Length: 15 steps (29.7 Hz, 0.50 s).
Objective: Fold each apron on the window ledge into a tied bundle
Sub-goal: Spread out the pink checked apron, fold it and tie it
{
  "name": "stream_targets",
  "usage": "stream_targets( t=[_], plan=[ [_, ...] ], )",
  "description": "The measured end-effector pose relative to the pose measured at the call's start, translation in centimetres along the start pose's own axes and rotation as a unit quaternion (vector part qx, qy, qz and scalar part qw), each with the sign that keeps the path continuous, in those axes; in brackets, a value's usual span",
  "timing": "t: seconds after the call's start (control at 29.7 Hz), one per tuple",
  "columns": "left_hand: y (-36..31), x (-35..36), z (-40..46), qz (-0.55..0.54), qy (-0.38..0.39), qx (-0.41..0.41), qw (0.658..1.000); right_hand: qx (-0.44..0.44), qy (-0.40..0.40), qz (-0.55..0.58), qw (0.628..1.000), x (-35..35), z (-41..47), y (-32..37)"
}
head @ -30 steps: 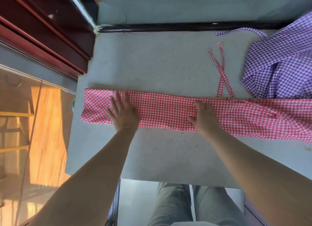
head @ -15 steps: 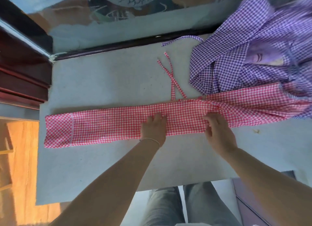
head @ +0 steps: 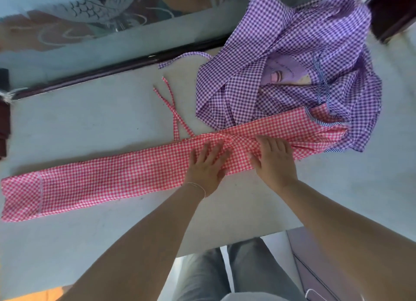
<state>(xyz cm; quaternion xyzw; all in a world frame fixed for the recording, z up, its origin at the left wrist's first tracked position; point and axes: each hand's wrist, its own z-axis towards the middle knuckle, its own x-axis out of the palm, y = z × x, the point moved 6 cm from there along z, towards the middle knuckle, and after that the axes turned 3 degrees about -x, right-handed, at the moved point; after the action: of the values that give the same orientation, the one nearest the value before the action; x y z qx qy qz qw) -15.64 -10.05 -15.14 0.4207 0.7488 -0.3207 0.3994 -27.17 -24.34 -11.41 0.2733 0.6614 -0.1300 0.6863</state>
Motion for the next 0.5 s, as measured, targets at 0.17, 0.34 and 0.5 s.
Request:
stream_targets(
  t=[0.17, 0.34, 0.5],
  plan=[
    [0.1, 0.6, 1.1, -0.018, 0.000, -0.064, 0.998, 0.007, 0.155, -0.057, 0.986, 1.2, 2.2, -1.9],
    [-1.3, -0.2, 1.5, -0.074, -0.087, -0.132, 0.985, -0.012, 0.246, -0.125, 0.961, 1.7, 4.8, -3.2],
    [-2.2, 0.8, 2.4, -0.023, -0.045, -0.145, 0.988, 0.009, 0.247, -0.091, 0.965, 2.1, 5.4, -4.1]
  ],
)
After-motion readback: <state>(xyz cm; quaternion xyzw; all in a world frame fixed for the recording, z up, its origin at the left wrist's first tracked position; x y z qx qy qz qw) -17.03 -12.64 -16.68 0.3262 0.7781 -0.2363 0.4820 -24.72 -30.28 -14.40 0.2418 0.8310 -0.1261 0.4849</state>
